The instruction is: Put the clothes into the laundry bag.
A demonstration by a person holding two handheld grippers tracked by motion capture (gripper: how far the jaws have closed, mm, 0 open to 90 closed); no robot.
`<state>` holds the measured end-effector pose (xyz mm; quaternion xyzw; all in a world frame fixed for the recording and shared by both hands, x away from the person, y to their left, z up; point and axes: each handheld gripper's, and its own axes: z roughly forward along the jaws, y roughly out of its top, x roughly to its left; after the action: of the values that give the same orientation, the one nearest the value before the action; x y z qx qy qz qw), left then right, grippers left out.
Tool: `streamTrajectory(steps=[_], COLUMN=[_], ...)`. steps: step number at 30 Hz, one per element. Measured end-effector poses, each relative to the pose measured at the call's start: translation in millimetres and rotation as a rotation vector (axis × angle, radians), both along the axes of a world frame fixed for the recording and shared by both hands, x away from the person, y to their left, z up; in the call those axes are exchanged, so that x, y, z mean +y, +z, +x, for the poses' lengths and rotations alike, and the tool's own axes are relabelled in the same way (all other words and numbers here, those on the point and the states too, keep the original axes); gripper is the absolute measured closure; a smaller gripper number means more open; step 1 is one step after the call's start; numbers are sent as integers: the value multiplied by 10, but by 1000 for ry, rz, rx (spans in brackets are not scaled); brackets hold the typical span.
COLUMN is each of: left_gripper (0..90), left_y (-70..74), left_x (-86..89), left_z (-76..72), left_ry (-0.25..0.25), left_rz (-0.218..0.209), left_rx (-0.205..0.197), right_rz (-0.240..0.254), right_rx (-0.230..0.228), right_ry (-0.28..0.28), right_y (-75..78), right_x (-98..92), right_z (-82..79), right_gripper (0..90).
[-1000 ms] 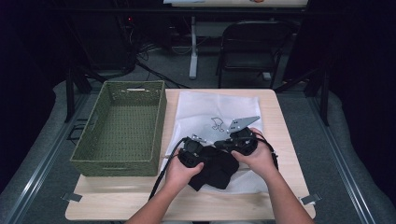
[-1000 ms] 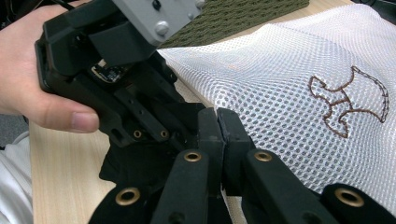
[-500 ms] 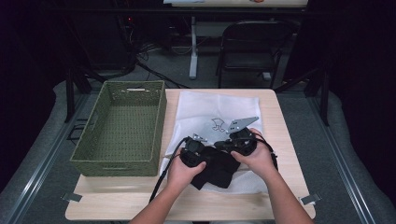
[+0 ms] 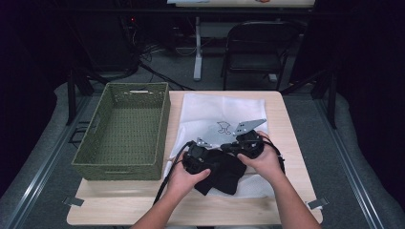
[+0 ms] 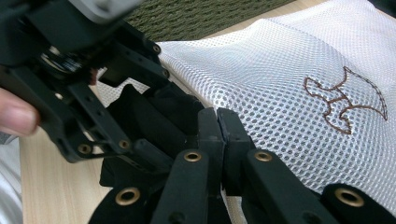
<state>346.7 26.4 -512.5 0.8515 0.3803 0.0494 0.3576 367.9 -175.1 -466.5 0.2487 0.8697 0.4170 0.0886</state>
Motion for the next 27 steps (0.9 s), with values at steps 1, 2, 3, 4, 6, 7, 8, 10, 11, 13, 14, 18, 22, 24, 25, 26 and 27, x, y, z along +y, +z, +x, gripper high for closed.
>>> streamTrajectory(steps=[1,2,3,4,6,7,8,10,11,13,14,18,22,24,25,26,27], left_gripper=[409,410,412,414,416,417,418,422,421,418,418,405,405,402,401,397,393], left_y=[20,39,58,73,111,126,142,178,192,219,228,240,251,243,238,233,224], left_x=[13,24,33,39,56,60,66,83,89,114,130,178,236,257,266,270,279], left_z=[-13,-27,-42,-54,-81,-94,-108,-130,-148,-173,-190,-233,-265,-298,-311,-321,-331], left_ry=[0,1,2,0,-11,-10,-8,-18,-15,-20,-21,-19,-16,-20,-22,-21,-18], left_rz=[-2,-8,-15,-14,-6,-8,-12,-12,-16,-18,-18,-5,2,5,10,11,14], left_rx=[-3,-4,-5,-9,-20,-24,-25,-29,-33,-36,-42,-45,-47,-43,-46,-45,-52], right_rz=[-2,-3,-4,-4,-5,-5,-4,-3,-3,-3,-3,-2,-1,-2,0,0,1], right_rx=[-2,0,1,2,2,3,4,4,4,4,4,3,3,2,5,3,4], right_ry=[0,-1,-3,-3,-3,-3,-3,-3,-3,-2,-2,-2,-3,-2,-4,-2,-2], right_y=[-1,-3,-4,-4,-4,-5,-5,-7,-8,-8,-8,-7,-8,-6,-6,-6,-7], right_x=[0,1,3,5,8,9,9,10,11,11,11,8,11,10,9,8,8], right_z=[1,1,0,-1,-3,-3,-2,-1,-1,-2,-3,-3,-4,-4,-5,-3,-3], right_gripper=[893,893,893,893,893,893,893,893,893,893,893,893,893,893,893,893,893])
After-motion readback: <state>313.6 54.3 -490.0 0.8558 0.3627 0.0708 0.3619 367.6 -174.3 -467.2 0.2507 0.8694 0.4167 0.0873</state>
